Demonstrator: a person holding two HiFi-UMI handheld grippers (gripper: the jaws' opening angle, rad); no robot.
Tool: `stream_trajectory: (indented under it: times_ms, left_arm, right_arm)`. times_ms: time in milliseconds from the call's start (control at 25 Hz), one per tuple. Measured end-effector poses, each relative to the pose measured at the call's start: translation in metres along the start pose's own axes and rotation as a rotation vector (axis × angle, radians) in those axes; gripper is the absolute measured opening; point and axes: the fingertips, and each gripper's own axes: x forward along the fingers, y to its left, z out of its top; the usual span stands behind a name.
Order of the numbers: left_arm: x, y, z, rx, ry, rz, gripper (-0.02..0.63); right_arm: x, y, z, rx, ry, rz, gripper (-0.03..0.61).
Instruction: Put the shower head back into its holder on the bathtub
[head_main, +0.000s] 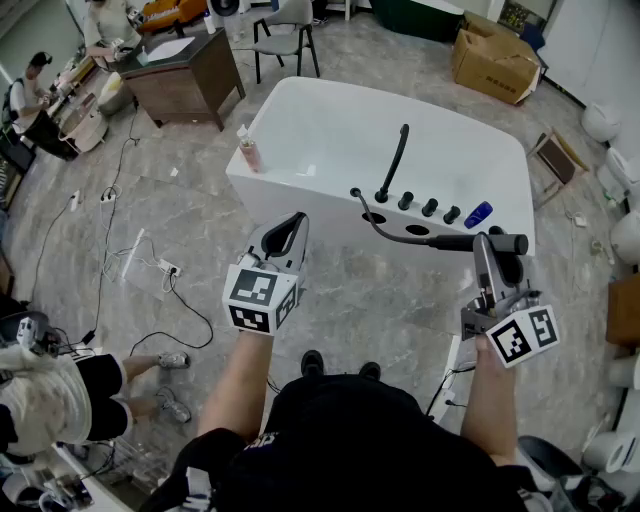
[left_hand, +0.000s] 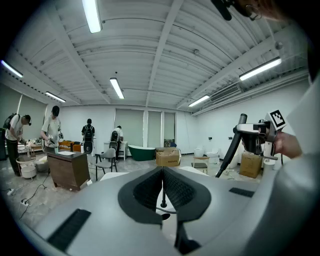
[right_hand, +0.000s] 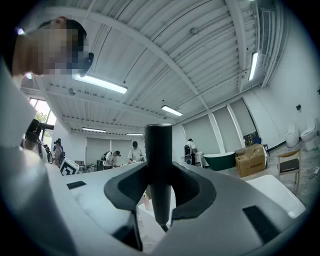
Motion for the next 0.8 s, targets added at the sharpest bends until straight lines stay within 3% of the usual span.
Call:
stream_trajectory:
  times_ms: [480,800]
  left_arm:
    - [-0.008,0.044,-0.002,0.008,0.001,-0.049,0.018]
    - [0.003,0.066,-0.024,0.015,0.018,-0.103,0.018]
  right_arm:
    - [0.033,0.034,-0.004,0.043,-0.009,-0.052,0.147]
    - [0.059,0.055,-0.015,0.023,-0.015,-0.085,0.147]
